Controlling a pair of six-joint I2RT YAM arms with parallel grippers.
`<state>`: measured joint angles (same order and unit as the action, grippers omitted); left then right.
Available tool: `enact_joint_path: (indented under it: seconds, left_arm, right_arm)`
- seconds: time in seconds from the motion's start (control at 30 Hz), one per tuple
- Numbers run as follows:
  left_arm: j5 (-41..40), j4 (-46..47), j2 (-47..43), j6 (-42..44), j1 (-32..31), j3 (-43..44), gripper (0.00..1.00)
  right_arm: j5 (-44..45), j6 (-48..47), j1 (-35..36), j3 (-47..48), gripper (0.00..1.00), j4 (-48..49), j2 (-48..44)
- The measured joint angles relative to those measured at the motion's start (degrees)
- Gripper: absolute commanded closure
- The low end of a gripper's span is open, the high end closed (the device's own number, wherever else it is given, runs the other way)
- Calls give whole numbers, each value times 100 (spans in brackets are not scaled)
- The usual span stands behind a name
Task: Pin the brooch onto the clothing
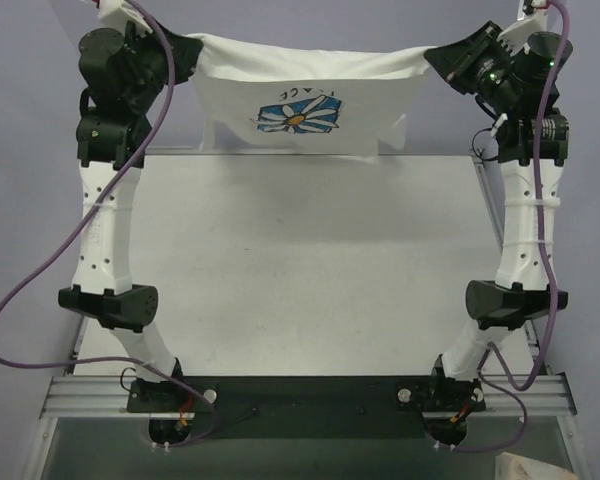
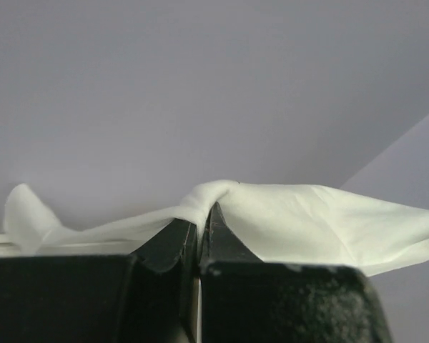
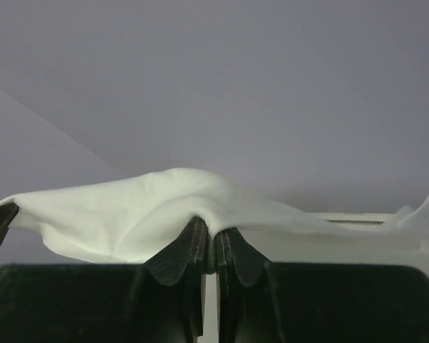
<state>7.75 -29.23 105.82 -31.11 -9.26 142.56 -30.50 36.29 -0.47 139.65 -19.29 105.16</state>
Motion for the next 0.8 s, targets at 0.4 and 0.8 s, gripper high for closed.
enact_joint_path:
  seconds: [0.4, 0.8]
  left_arm:
    - [-236, 1943, -3571, -94, -109, -6199, 100]
    - [-459, 1279, -6131, -1073, -153, -11873, 100]
  right_arm:
    - [-184, -341, 168, -5198, 100, 1005, -2959]
    - [334, -621, 459, -10736, 100, 535, -4306]
